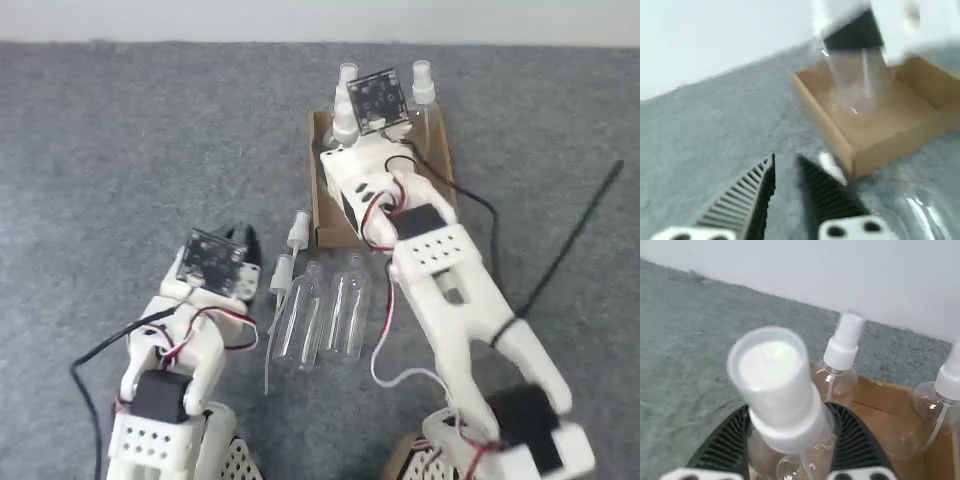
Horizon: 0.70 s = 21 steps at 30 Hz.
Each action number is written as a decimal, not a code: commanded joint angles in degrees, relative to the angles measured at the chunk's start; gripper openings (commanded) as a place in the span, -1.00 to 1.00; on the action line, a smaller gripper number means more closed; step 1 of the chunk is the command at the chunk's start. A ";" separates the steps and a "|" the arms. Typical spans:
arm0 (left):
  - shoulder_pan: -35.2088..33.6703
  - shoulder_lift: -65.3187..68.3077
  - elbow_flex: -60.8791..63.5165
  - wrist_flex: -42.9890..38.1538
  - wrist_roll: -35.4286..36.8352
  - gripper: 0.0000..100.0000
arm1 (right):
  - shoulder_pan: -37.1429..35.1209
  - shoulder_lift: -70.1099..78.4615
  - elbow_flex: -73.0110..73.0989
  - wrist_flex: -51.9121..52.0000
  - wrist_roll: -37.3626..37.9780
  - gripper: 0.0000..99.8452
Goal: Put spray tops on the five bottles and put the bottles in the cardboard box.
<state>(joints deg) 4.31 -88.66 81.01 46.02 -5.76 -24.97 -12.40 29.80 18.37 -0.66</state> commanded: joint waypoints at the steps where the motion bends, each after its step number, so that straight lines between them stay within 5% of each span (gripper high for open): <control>1: -2.99 -0.88 -1.36 -1.93 2.46 -0.98 | 1.80 4.18 -1.05 -7.78 1.76 -0.99; 21: -3.16 -0.88 -1.45 -1.93 2.55 -0.98 | 2.59 20.70 -5.80 -15.96 1.58 -0.99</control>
<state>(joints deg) 1.14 -88.66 81.01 45.58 -3.82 -23.03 8.62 27.78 4.13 0.31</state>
